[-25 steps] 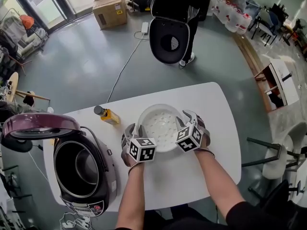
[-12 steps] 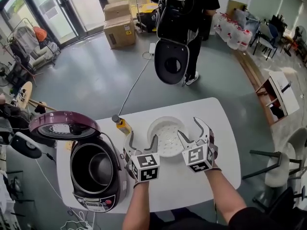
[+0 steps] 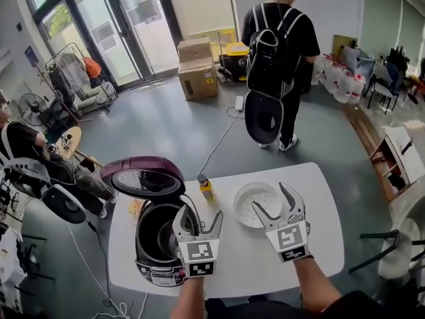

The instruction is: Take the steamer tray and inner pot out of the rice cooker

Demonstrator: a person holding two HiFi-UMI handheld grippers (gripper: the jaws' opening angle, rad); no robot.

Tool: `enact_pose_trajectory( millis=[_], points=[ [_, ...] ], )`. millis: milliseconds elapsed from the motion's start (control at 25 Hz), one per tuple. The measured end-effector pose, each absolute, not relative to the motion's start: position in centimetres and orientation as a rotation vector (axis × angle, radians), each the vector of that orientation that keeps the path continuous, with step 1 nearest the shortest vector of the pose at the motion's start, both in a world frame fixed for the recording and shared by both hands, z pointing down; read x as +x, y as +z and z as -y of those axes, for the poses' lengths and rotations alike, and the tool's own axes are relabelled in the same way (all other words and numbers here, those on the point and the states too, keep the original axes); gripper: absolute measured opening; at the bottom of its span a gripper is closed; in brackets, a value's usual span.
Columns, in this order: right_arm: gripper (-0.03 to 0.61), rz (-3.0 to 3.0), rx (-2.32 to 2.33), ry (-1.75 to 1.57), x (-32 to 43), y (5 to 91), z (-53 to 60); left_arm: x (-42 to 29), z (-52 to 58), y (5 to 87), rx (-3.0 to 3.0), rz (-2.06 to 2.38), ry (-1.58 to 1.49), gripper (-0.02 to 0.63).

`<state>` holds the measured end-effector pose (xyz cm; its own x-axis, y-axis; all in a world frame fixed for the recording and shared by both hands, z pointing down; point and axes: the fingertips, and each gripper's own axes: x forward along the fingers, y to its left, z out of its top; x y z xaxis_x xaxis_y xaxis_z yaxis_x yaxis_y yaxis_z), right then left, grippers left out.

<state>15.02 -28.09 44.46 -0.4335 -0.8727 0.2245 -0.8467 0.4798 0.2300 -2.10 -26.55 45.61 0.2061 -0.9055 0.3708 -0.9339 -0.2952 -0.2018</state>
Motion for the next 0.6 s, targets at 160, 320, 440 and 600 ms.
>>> enact_pose_trajectory(
  millis=[160,320,440,600],
  points=[
    [0.334,2.452,1.399,-0.118,11.8,43.5,26.5,-7.3,24.2,45.5,2.297,1.859,0.670,0.399],
    [0.333,2.473,1.344,-0.123,8.3,43.9,25.1,-11.7,22.2,45.9,2.237,1.880,0.683,0.397],
    [0.333,2.517,1.308,-0.098,5.3,43.8,24.9,-14.3,21.7,45.9,2.213,1.874,0.675,0.399],
    [0.333,2.584,1.234,0.025,1.4,44.3,24.2,-17.6,20.9,46.3,2.169,1.846,0.672,0.402]
  ],
)
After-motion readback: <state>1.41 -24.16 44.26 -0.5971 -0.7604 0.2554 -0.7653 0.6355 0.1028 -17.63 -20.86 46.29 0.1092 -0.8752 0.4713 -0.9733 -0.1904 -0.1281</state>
